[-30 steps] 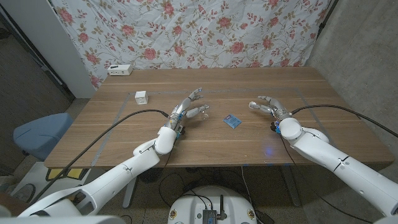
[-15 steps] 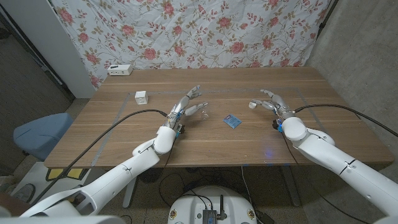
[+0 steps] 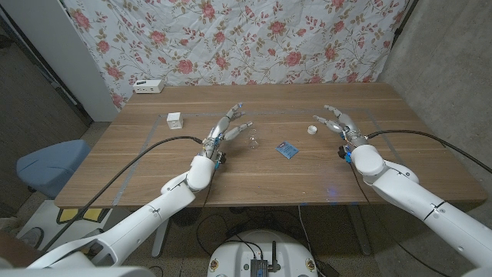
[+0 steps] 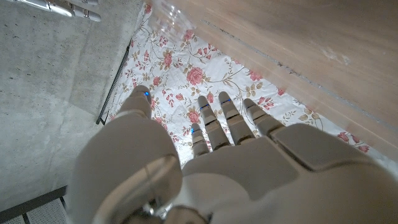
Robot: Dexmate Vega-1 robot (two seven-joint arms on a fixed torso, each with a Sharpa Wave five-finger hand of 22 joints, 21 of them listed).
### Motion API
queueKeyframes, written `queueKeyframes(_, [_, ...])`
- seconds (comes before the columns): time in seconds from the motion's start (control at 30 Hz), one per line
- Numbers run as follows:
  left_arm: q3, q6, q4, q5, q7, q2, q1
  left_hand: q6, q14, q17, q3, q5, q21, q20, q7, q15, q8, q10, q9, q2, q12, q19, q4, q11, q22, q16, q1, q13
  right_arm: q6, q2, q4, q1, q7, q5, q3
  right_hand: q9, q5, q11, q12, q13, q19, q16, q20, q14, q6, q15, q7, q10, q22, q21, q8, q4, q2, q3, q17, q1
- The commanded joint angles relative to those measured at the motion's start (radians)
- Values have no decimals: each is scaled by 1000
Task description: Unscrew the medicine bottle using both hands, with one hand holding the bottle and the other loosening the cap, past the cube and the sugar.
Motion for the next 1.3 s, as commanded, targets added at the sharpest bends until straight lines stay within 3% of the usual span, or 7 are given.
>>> queueKeyframes(0.03, [-35, -37, -9, -50, -22, 9, 18, 30, -6, 1, 4, -8, 6, -7, 1, -53, 12, -2, 3, 8, 5, 4, 9, 3, 2, 5, -12, 2, 56, 16, -18, -22, 9, 16, 28, 2, -5, -6, 1, 0, 0, 6, -15, -5, -11, -4, 3, 4, 1, 0, 6, 17, 8, -3, 2, -31])
queueKeyframes(0.9, [-83, -203, 135, -270, -188, -45, -8, 52, -121, 2, 9, -40, 17, -16, 62, -14, -3, -113, 0, 117, -10, 47, 71, 43, 2, -5, -115, 1, 177, 89, -5, -62, -6, 66, 67, -5, 3, -25, -1, -4, 19, 12, -56, 12, -64, -52, 53, 23, -1, 6, 4, 96, 50, -48, -2, -201])
queueKeyframes(0.93, [-86, -199, 137, -275, -182, -51, -7, 52, -126, 2, 9, -40, 17, -16, 64, -14, -3, -119, 0, 118, -11, 50, 71, 44, 2, -5, -116, 0, 182, 97, 1, -60, -8, 68, 66, -3, 6, -23, -2, -5, 20, 9, -56, 14, -66, -53, -7, 23, -1, 4, 9, 94, 58, -46, -7, -205])
queueKeyframes(1.07, [-90, -218, 161, -295, -195, -62, -10, 53, -149, 1, 10, -43, 17, -17, 68, -14, -5, -133, 0, 122, -11, 56, 69, 46, 1, -8, -118, 0, 199, 116, 24, -48, -4, 74, 59, -5, 6, -24, -3, -5, 22, 7, -58, 18, -77, -53, 60, 22, -1, 3, 7, 93, 54, -50, -9, -215])
queueKeyframes(1.1, [-91, -220, 164, -299, -201, -60, -10, 51, -156, 1, 10, -44, 16, -17, 69, -13, -6, -142, 0, 123, -13, 56, 68, 47, 1, -8, -118, -1, 195, 121, 25, -45, -7, 74, 57, -5, 6, -24, -3, -5, 22, 7, -58, 18, -78, -54, 59, 22, -1, 3, 7, 93, 55, -50, -9, -216])
queueKeyframes(1.13, [-92, -226, 170, -302, -211, -56, -13, 50, -166, 1, 10, -45, 16, -17, 68, -13, -7, -145, 0, 124, -12, 56, 66, 47, 1, -10, -119, -1, 190, 123, 26, -42, -11, 73, 56, -5, 8, -24, -4, -5, 20, 4, -59, 19, -81, -55, -10, 22, -1, 1, 10, 91, 63, -47, -12, -221])
queueKeyframes(1.3, [-100, -250, 202, -333, -241, -56, -20, 44, -193, 0, 11, -49, 13, -19, 68, -6, -10, -170, -1, 126, -13, 58, 60, 53, 1, -9, -119, -3, 223, 142, 56, -29, -4, 78, 50, -4, 8, -25, -5, -5, 13, 3, -59, 18, -81, -58, -11, 21, -1, -1, 11, 90, 63, -48, -13, -223])
